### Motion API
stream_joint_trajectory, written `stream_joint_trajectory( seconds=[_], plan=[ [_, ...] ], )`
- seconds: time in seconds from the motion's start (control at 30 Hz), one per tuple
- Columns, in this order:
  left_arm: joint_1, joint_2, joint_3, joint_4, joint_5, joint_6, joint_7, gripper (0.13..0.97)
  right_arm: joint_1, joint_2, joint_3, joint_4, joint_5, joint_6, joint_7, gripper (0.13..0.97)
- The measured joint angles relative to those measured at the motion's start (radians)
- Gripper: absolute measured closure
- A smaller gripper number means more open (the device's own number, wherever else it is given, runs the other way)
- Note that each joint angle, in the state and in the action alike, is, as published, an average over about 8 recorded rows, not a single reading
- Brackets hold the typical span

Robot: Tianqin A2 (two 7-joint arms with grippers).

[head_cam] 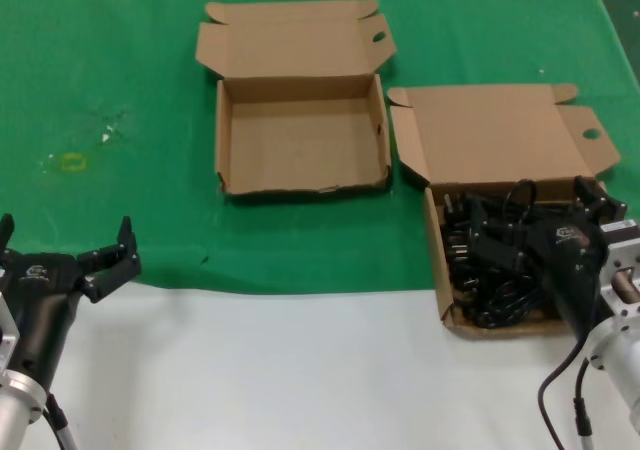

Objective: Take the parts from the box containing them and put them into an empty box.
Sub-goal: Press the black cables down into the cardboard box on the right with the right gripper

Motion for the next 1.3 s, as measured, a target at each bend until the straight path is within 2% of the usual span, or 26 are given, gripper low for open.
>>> stream_joint_trajectory(
  seconds=[0.83, 1.13, 1.3],
  plan=[
    [0.000, 0.000, 0.000, 0.000, 0.000, 0.000, 0.000, 0.142, 0.000, 0.000, 0.000, 0.000, 0.000, 0.000, 0.000, 0.129],
    [0.000, 0.000, 0.000, 0.000, 0.000, 0.000, 0.000, 0.218, 0.002, 0.002, 0.000, 0.000, 0.002, 0.000, 0.002, 0.129],
    [0.000, 0.000, 0.000, 0.000, 0.000, 0.000, 0.000, 0.311, 0.011, 0.014, -0.003, -0.004, 0.005, -0.003, 0.007, 0.129]
  ],
)
